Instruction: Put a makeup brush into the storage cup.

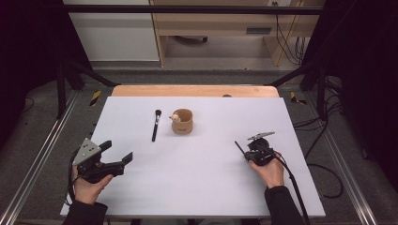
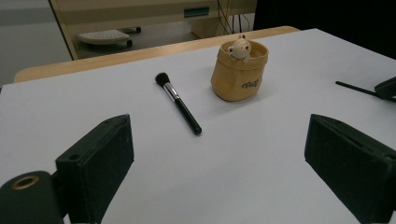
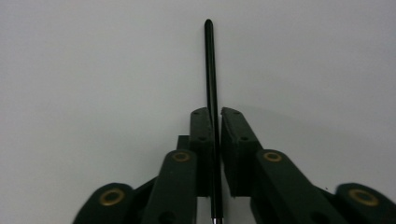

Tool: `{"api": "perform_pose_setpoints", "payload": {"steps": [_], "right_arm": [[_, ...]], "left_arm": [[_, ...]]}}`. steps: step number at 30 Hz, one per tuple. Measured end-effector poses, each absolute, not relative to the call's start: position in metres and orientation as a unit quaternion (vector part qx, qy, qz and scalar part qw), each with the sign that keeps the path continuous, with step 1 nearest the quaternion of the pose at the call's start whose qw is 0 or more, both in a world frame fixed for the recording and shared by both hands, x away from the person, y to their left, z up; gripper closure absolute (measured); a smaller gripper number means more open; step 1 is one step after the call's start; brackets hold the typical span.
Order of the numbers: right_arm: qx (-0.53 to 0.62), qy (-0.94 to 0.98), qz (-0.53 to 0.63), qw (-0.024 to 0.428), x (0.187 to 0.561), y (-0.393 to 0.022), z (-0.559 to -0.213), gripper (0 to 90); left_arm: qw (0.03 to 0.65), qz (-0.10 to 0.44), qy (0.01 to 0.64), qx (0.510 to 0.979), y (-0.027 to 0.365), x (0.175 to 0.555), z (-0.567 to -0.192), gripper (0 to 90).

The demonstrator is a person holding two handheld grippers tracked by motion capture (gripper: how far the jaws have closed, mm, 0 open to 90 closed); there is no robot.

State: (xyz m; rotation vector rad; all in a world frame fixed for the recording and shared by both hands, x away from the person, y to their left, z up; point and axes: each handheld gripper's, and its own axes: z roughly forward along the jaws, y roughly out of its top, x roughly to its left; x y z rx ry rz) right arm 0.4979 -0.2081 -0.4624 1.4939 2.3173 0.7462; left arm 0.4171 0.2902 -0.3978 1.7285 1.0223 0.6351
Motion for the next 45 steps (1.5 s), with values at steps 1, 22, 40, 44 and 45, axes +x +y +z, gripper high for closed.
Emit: {"api": "perform_pose_setpoints", "payload": {"steps": [1, 22, 40, 44, 45], "right_arm": [[0.514, 0.804, 0.262, 0.146, 0.498, -0.208, -0.462, 76.7], [0.475, 0.859, 0.155, 0.108, 0.515, -0.194, -0.443, 67.1], [0.481, 0.863, 0.13, 0.078, 0.521, -0.191, -0.449, 82.7], [0.483, 0.863, 0.129, 0.076, 0.521, -0.191, -0.449, 84.8], [0.484, 0.863, 0.128, 0.075, 0.521, -0.19, -0.449, 85.5]], "left_arm": [[0.495, 0.262, 0.422, 0.713, 0.29, 0.417, -0.398, 7.6], [0.495, 0.26, 0.422, 0.714, 0.291, 0.418, -0.398, 7.6], [0.492, 0.259, 0.421, 0.716, 0.29, 0.417, -0.398, 7.6], [0.492, 0.259, 0.421, 0.717, 0.29, 0.418, -0.398, 7.6], [0.491, 0.259, 0.42, 0.717, 0.289, 0.418, -0.399, 7.6]]}}
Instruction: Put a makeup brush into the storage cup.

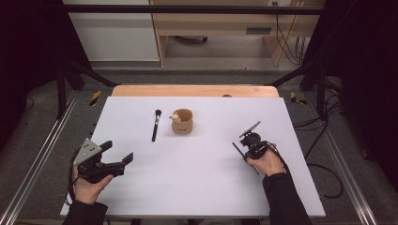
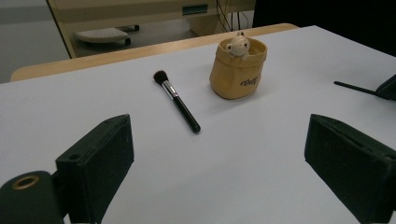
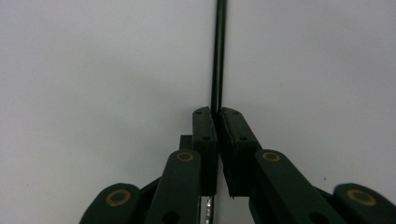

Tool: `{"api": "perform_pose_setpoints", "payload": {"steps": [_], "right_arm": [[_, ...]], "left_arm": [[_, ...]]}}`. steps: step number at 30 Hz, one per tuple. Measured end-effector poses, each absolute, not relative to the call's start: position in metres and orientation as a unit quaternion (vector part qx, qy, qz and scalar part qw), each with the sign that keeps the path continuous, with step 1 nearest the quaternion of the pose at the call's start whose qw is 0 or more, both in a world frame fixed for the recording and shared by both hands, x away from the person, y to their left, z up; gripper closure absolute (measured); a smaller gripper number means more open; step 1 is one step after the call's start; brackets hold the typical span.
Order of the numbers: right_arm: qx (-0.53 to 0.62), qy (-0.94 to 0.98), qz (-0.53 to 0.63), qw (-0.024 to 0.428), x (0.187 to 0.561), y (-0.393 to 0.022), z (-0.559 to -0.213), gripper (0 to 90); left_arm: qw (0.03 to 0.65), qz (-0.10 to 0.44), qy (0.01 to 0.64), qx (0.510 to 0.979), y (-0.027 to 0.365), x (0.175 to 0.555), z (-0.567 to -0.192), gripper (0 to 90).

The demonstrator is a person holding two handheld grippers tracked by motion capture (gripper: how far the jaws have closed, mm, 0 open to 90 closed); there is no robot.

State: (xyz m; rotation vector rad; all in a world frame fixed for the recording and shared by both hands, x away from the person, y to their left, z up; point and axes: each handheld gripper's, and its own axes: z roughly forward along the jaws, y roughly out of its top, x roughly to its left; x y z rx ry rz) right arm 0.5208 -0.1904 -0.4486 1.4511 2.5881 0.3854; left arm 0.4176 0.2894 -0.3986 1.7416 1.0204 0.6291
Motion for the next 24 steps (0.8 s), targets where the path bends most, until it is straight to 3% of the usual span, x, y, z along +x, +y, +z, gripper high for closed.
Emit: {"api": "perform_pose_setpoints", "payload": {"steps": [14, 24], "right_arm": [[0.469, 0.867, 0.15, 0.071, 0.515, -0.189, -0.436, 85.8], [0.416, 0.877, 0.23, 0.062, 0.498, -0.169, -0.388, 85.8]], "left_arm": [[0.491, 0.259, 0.418, 0.72, 0.288, 0.417, -0.398, 7.7], [0.489, 0.261, 0.404, 0.728, 0.282, 0.416, -0.394, 7.8]]}}
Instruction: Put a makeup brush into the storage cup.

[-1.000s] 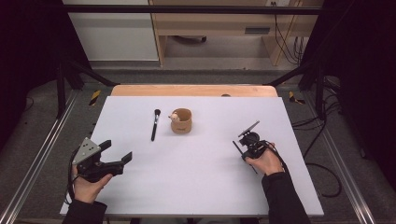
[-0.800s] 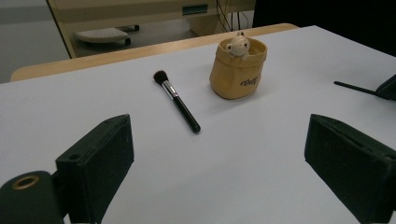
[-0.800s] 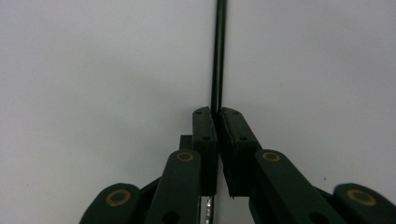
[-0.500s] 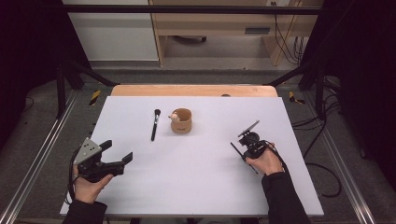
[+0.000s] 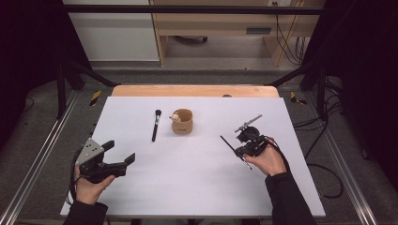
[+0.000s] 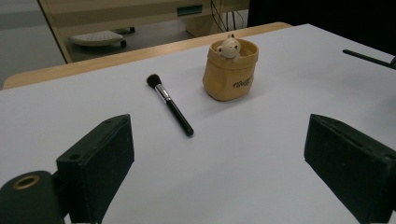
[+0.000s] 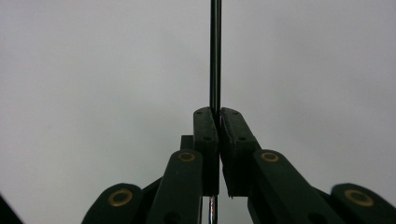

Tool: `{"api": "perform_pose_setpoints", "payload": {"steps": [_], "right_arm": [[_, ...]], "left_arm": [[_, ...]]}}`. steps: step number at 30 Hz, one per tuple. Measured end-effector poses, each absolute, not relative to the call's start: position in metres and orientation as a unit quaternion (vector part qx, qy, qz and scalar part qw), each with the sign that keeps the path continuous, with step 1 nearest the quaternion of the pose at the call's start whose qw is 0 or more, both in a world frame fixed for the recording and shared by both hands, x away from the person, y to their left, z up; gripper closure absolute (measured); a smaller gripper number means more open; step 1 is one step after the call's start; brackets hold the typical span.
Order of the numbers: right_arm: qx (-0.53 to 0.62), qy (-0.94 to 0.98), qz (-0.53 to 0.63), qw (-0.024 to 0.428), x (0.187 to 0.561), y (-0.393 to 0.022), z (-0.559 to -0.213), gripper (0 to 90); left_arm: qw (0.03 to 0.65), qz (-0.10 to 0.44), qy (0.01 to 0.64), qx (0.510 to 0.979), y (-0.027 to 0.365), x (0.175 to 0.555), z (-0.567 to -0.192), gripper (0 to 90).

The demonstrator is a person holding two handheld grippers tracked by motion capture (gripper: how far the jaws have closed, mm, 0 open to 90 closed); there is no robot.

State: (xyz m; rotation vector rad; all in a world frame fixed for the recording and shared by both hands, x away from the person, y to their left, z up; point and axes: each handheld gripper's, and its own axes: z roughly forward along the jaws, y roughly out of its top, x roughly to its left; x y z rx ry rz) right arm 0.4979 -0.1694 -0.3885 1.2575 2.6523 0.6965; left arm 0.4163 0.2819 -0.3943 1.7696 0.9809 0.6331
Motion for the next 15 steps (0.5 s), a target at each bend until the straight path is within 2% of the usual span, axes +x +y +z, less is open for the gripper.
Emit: {"api": "perform_pose_setpoints", "payload": {"steps": [15], "right_arm": [[0.336, 0.899, 0.279, 0.024, 0.483, -0.147, -0.365, 85.8]], "left_arm": [[0.482, 0.262, 0.36, 0.755, 0.259, 0.416, -0.382, 7.9]]}}
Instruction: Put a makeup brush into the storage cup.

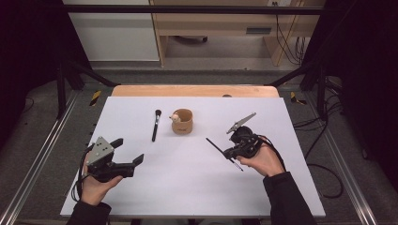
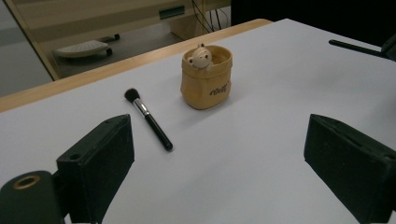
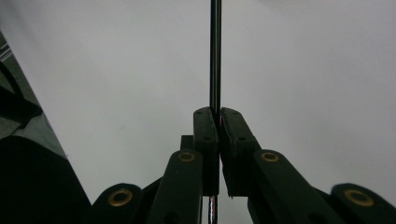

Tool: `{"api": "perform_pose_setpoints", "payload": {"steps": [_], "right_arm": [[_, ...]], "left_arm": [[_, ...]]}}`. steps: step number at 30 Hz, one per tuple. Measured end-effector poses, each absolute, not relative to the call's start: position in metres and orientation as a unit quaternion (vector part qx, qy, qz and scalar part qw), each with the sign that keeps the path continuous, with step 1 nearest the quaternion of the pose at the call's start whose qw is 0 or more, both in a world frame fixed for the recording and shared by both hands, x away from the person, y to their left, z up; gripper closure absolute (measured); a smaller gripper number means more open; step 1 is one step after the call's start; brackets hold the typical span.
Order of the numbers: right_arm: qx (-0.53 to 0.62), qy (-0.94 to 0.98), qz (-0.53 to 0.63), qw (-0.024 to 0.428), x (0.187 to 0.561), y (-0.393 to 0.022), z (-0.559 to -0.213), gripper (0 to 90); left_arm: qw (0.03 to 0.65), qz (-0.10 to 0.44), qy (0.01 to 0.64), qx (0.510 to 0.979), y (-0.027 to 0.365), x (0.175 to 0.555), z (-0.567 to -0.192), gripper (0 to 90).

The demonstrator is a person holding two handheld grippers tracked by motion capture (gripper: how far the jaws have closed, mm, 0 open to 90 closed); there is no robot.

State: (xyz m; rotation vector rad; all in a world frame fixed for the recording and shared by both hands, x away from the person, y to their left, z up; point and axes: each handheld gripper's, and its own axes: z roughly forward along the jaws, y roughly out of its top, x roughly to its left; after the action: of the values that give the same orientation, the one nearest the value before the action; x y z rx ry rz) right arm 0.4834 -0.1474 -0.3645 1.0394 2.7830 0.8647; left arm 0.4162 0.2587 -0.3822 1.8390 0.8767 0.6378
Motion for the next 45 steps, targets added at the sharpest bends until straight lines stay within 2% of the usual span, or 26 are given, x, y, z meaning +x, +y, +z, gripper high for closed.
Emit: {"api": "perform_pose_setpoints", "payload": {"steps": [17, 45], "right_arm": [[0.285, 0.915, 0.287, -0.005, 0.472, -0.128, -0.357, 85.8], [0.254, 0.927, 0.275, -0.038, 0.47, -0.109, -0.361, 85.8]], "left_arm": [[0.459, 0.261, 0.303, 0.793, 0.224, 0.422, -0.369, 7.8], [0.366, 0.265, 0.192, 0.871, 0.161, 0.426, -0.364, 8.7]]}}
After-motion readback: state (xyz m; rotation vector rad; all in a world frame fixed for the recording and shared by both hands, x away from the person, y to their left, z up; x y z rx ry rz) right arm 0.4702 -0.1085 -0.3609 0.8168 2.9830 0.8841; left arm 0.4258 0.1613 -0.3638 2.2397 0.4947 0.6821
